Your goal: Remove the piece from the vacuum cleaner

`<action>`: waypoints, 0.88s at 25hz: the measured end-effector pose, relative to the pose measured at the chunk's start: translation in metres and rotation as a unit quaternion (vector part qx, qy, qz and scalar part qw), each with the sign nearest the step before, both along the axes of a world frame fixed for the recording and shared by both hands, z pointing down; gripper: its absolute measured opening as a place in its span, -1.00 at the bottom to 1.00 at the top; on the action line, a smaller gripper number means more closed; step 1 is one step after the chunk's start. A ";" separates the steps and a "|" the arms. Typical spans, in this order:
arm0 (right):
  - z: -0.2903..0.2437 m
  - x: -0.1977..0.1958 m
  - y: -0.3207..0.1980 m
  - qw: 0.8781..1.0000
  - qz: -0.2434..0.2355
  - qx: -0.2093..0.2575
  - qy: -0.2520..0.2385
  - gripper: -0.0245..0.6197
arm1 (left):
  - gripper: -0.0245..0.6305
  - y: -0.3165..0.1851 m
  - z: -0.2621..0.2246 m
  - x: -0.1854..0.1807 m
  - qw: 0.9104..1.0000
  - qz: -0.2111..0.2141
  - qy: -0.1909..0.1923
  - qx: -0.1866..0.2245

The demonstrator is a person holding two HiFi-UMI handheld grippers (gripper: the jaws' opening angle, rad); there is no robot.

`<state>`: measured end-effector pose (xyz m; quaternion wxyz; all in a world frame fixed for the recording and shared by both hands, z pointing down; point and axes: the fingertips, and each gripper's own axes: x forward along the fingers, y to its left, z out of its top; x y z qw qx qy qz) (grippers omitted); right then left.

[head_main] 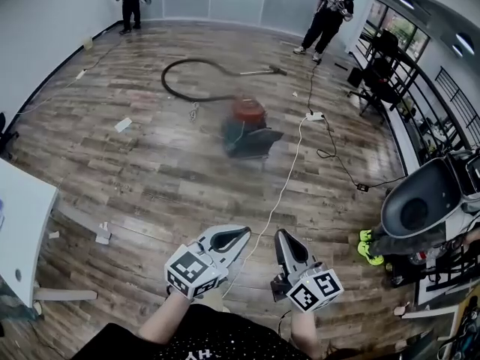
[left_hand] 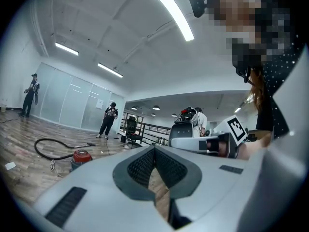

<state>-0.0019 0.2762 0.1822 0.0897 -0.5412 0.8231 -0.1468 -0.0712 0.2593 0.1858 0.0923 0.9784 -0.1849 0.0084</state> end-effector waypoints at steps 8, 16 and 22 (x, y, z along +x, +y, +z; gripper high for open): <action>-0.020 0.051 -0.135 1.000 0.018 0.018 0.003 -0.89 | -0.90 -0.133 -0.018 0.043 1.000 0.021 -0.005 0.012; -0.018 0.081 -0.244 0.999 0.036 0.021 -0.003 -0.89 | -0.90 -0.245 -0.018 0.072 0.999 0.037 -0.009 0.014; -0.005 0.103 -0.278 0.998 0.058 0.008 -0.001 -0.89 | -0.90 -0.291 -0.005 0.089 0.999 0.049 -0.014 -0.001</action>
